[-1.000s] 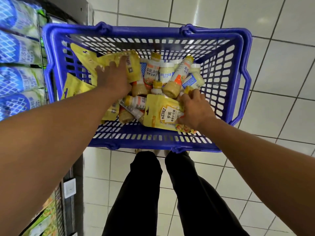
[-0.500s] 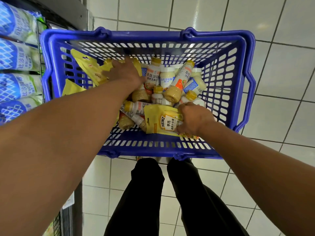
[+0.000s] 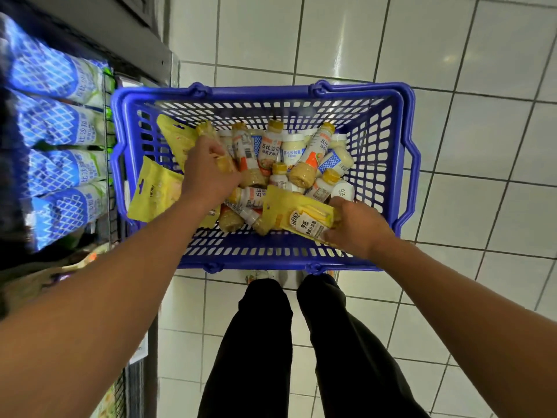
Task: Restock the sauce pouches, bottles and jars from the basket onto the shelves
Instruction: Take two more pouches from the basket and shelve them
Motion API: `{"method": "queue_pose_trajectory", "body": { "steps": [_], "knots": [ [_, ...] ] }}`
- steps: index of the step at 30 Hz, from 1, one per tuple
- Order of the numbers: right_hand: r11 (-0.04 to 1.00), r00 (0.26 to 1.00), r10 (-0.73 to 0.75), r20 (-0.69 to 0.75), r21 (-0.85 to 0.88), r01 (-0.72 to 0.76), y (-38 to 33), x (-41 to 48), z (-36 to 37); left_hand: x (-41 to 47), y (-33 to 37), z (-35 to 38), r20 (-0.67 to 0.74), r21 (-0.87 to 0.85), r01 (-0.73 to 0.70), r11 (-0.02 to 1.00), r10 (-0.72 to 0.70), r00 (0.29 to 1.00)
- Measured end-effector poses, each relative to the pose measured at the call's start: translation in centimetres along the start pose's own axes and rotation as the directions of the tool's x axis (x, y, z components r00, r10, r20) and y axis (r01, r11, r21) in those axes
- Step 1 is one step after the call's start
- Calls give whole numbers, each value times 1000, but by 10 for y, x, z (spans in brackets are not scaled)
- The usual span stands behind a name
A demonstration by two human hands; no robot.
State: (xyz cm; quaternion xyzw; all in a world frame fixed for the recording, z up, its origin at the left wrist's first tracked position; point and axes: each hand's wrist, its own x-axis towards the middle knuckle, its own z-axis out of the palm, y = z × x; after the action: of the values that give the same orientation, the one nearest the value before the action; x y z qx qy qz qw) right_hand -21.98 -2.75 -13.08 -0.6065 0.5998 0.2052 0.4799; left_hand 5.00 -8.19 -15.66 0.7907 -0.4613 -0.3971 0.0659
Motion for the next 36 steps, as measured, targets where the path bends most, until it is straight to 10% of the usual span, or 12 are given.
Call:
{"method": "queue_pose_trajectory", "body": {
  "steps": [4, 8, 13, 17, 24, 36],
  "knots": [
    [888, 993, 99, -65, 457, -59, 2, -30, -12, -39, 6, -23, 25, -395, 86, 915, -83, 996],
    [574, 987, 154, -55, 818, -44, -5, -71, -25, -80, 26, -42, 278, -839, 323, 438, -166, 946],
    [359, 985, 166, -38, 933, -25, -16, -135, -48, -121, 63, -69, 360, -889, 389, 241, -156, 920],
    [265, 985, 165, -60, 964, 15, -35, -191, -76, -160, 93, -110, 485, -874, 486, 19, 124, 866],
    [98, 974, 170, -152, 986, 137, -79, -289, -123, -234, 141, -175, 635, -766, 638, 85, 258, 728],
    [102, 975, -8, -224, 969, 223, -145, -410, -215, -341, 198, -280, 452, -892, 427, 148, 311, 836]
  ]
}}
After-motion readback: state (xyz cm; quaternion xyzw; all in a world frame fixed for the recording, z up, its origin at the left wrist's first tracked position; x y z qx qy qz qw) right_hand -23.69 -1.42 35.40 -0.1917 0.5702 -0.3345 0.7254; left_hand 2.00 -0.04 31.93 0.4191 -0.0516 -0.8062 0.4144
